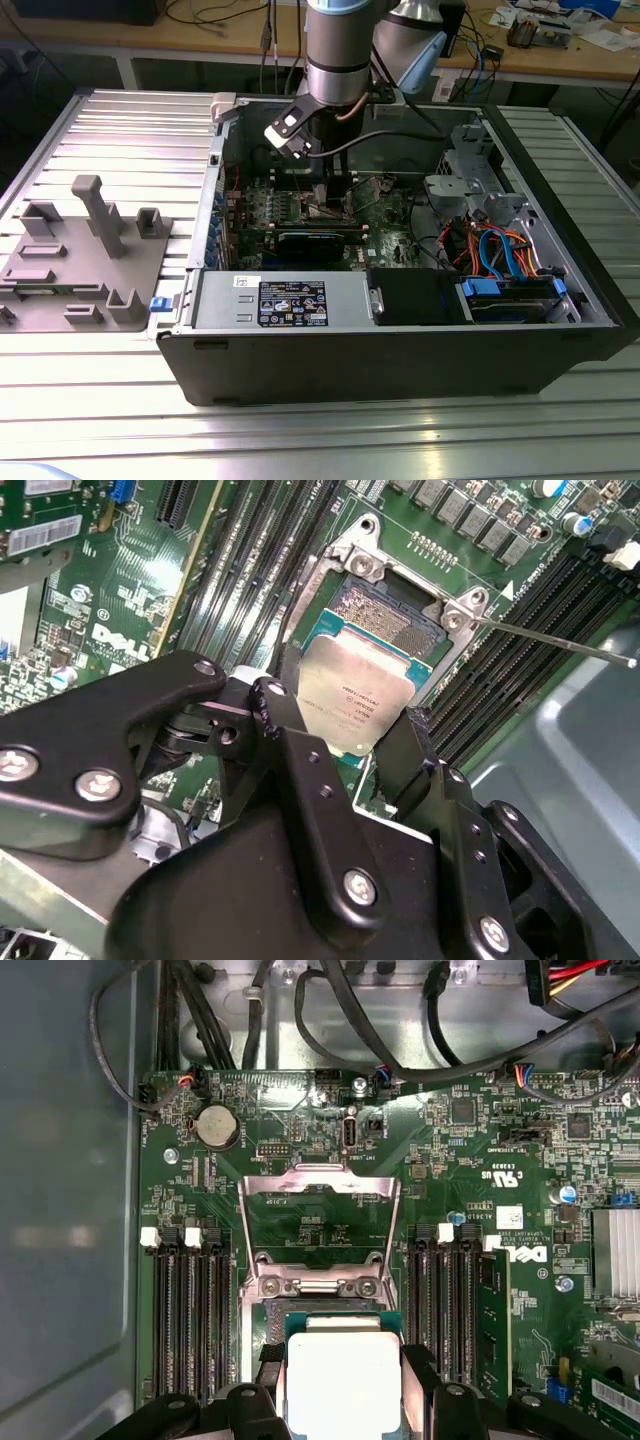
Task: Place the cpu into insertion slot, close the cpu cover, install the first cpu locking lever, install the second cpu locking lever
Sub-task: 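Place the cpu into insertion slot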
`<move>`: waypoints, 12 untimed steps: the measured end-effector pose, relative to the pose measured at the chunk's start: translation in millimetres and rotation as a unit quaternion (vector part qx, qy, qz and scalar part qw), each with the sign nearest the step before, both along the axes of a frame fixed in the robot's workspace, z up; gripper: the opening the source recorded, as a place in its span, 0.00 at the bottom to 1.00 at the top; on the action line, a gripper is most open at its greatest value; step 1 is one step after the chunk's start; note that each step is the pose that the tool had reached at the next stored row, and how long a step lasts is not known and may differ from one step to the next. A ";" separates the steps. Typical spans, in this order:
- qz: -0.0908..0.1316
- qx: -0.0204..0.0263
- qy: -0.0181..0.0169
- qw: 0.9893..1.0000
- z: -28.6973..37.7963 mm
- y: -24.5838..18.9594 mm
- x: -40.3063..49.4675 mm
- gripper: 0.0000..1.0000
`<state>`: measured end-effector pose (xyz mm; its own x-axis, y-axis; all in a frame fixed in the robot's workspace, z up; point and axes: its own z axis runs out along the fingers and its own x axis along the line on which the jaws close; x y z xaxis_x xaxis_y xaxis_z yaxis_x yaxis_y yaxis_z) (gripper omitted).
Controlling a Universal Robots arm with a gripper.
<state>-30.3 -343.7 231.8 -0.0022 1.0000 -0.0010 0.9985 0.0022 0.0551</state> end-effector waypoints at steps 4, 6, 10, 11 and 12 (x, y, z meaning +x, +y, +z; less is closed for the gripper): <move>0.000 0.000 0.000 1.000 -4.3 2.7 -0.5 0.54; 0.000 0.000 0.000 1.000 -4.7 3.0 -0.5 0.54; 0.000 0.000 0.000 1.000 -5.1 3.0 -0.5 0.54; 0.000 0.000 0.000 1.000 -5.1 3.0 -0.5 0.54; 0.000 0.000 0.000 1.000 -5.1 3.0 -0.5 0.54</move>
